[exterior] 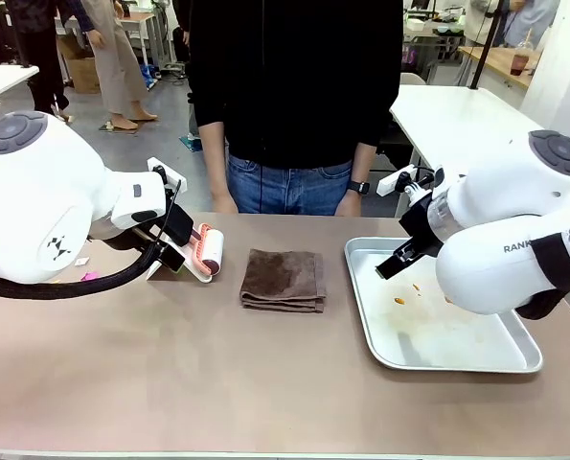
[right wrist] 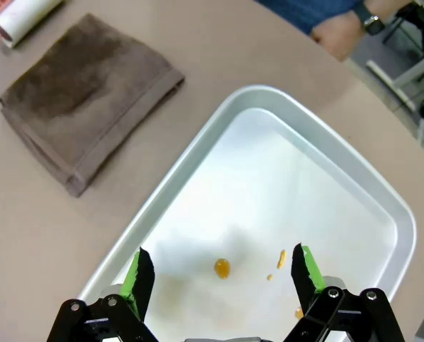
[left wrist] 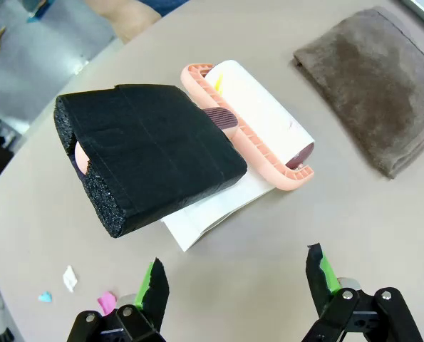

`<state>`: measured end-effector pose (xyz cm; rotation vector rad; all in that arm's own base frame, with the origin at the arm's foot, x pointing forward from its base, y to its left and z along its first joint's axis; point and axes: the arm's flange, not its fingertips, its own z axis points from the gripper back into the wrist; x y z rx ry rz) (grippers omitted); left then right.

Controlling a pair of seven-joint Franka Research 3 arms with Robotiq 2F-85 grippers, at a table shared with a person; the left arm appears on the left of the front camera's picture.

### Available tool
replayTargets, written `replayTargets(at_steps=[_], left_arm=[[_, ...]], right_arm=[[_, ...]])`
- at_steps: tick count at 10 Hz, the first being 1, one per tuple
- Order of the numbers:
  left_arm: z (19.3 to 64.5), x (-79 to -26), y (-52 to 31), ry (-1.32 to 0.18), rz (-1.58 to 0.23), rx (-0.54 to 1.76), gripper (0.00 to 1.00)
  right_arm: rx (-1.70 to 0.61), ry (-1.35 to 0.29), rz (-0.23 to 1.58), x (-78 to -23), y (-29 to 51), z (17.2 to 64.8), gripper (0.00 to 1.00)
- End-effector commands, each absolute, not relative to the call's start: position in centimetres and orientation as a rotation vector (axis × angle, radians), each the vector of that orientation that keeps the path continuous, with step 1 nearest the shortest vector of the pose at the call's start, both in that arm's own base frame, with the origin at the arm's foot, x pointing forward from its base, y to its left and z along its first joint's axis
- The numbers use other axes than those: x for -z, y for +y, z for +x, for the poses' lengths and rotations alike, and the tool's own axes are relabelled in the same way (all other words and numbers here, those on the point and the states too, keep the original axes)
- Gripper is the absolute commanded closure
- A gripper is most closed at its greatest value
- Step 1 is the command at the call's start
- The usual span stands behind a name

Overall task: Clean the surface of the table.
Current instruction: Hold the Lint Roller with your left hand and the towel with your right hand.

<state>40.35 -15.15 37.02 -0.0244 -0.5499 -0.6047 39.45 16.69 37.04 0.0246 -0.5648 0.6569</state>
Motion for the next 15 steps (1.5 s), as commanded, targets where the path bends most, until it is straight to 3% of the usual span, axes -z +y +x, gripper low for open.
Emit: replayTargets(at_steps=[1, 4, 7, 9, 10, 13, 15], left_arm=[[40.4, -37.0, -15.2, -0.550, -0.024, 0.605, 0.00], [38.5, -39.8, -15.5, -0.513, -0.072, 0.688, 0.00], [35.4, -46.5, -13.8, -0.557, -0.197, 0.689, 0.00], [33.1, -49.9, -11.4, -0.487, -0.261, 0.628, 0.00], [32.2, -50.9, -9.9, -0.407, -0.369, 0.665, 0.00], [32.2, -51.3, 0.5, -0.489, -0.810, 0.553, 0.00], [32.8, -48.9, 6.0, -0.522, -0.942, 0.404, 0.00]], right_arm=[[-0.656, -0.565, 0.025, -37.1, 16.7, 39.5, 0.00], [-0.681, -0.560, 0.076, -39.2, 16.2, 37.7, 0.00], [-0.673, -0.500, 0.280, -44.2, 12.3, 35.6, 0.00], [-0.566, -0.487, 0.479, -47.0, 9.3, 34.1, 0.00], [-0.525, -0.455, 0.601, -47.9, 7.5, 33.5, 0.00], [-0.244, -0.467, 0.879, -49.5, 0.1, 31.9, 0.00], [-0.109, -0.525, 1.047, -48.9, -6.5, 31.3, 0.00]])
